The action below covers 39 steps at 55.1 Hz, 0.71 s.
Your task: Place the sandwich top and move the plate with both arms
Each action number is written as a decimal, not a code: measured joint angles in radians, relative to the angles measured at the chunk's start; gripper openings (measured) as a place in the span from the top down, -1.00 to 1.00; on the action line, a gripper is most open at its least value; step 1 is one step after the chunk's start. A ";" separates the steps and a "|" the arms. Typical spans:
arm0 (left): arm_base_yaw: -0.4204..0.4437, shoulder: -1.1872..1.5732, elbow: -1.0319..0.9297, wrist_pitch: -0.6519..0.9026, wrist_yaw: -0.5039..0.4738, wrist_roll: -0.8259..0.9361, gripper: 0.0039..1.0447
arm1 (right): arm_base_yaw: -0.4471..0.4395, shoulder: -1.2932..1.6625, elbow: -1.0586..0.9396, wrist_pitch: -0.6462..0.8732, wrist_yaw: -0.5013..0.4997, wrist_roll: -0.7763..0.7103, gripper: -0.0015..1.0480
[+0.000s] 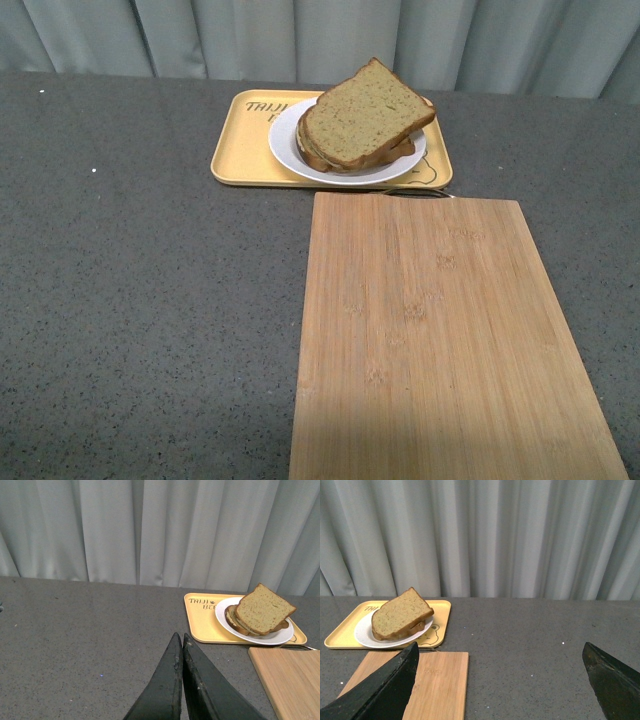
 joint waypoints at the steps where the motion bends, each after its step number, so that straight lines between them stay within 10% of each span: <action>1: 0.000 -0.005 0.000 -0.005 0.000 0.000 0.93 | 0.000 0.000 0.000 0.000 0.000 0.000 -0.82; 35: 0.000 -0.206 0.000 -0.212 0.000 0.000 0.93 | 0.000 0.000 0.000 0.000 0.000 0.000 -0.82; 39: 0.000 -0.206 0.000 -0.212 0.000 0.000 0.63 | 0.000 0.000 0.000 0.000 0.000 0.000 -0.82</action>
